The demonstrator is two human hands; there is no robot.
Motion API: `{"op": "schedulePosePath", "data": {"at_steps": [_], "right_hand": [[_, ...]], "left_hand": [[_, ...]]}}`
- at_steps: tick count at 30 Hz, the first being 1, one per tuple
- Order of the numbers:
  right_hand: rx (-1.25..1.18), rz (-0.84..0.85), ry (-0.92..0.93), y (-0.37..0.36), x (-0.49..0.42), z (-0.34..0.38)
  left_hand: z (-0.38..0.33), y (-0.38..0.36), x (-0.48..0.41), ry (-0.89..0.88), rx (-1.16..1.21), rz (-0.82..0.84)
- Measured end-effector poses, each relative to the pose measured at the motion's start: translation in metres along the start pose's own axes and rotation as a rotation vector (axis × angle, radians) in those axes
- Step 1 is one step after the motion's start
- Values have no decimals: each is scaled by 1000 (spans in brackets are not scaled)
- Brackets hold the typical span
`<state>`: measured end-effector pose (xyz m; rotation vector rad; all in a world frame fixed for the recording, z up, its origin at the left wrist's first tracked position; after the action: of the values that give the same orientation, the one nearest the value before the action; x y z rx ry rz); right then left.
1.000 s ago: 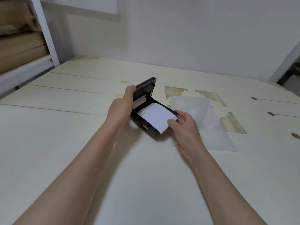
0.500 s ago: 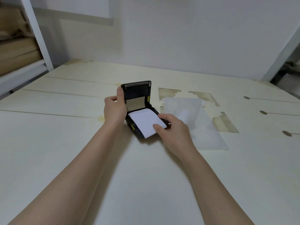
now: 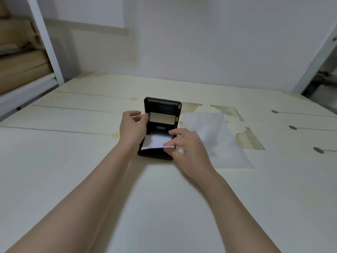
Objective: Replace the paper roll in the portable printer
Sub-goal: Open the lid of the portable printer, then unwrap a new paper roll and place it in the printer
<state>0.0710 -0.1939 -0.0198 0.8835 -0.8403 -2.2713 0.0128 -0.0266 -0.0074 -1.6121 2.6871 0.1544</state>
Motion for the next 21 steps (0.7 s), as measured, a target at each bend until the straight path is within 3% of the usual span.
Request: {"op": "schedulePosePath", "data": {"at_steps": [4, 6, 9, 14, 17, 21], "right_hand": [[-492, -105, -245, 10, 3, 10], [-560, -188, -314, 15, 3, 11], [-500, -330, -339, 31, 6, 7], [-386, -416, -296, 65, 20, -20], [-103, -489, -332, 83, 24, -50], [107, -447, -484, 101, 34, -83]], "left_hand": [[-17, -1, 12, -62, -2, -16], [-24, -4, 14, -94, -28, -31], [-29, -13, 21, -155, -90, -54], [-31, -34, 38, -218, -243, -46], [-30, -47, 45, -197, -304, -66], [-26, -65, 57, -163, -426, -63]]}}
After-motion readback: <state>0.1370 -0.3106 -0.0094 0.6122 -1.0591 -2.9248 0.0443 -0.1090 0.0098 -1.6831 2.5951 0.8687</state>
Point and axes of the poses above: each hand's wrist, its own x-axis away from the middle knuckle, its own y-axis out of the back of the hand, z = x × y, the point moved 1 cm from there along -x, towards the middle knuckle, and after that the axes turned 2 degrees about -y, right-handed, at the moved point
